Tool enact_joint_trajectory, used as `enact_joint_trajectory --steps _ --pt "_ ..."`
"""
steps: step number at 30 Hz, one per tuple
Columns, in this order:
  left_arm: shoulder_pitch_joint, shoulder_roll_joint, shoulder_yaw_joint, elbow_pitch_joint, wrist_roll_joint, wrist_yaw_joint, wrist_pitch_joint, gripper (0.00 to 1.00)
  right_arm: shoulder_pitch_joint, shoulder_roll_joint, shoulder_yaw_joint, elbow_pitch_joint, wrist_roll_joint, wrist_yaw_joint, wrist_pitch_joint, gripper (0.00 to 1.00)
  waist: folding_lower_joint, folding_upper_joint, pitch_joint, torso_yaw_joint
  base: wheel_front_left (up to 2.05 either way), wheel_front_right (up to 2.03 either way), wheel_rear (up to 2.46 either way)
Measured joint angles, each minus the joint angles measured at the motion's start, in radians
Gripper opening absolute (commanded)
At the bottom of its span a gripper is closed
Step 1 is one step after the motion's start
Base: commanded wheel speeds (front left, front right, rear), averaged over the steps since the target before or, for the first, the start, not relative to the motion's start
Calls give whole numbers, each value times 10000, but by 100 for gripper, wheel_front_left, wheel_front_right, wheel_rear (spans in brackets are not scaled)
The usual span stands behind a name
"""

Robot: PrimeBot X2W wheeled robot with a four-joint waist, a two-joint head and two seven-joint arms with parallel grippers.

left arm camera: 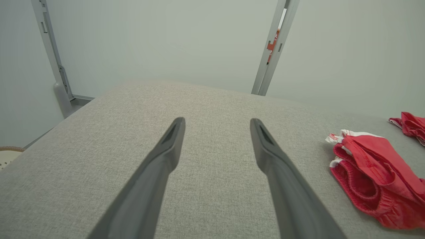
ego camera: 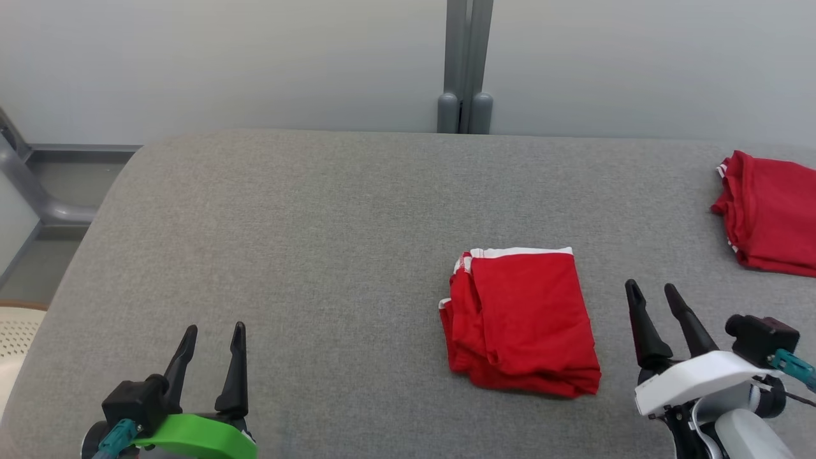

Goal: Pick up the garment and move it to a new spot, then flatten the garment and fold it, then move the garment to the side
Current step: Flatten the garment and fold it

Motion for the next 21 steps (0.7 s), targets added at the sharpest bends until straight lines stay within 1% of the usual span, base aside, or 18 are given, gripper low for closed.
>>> enact_joint_trajectory --steps 5,9,13,21 --pt "13 -46 228 -48 12 0 0 100 810 247 -836 -966 -936 0 0 100 0 0 -43 -348 0 0 0" --pt "68 -42 389 -77 73 0 0 100 1248 307 -1220 -1668 -1676 0 0 100 0 0 -73 -615 0 0 0" --pt "181 -44 573 -65 138 0 0 100 1614 408 -1302 -2180 -2322 0 0 100 0 0 -137 -863 0 0 0" --pt "374 -125 834 -123 267 0 0 100 2073 587 -1273 -2698 -2794 0 0 100 0 0 -327 -1248 0 0 0"
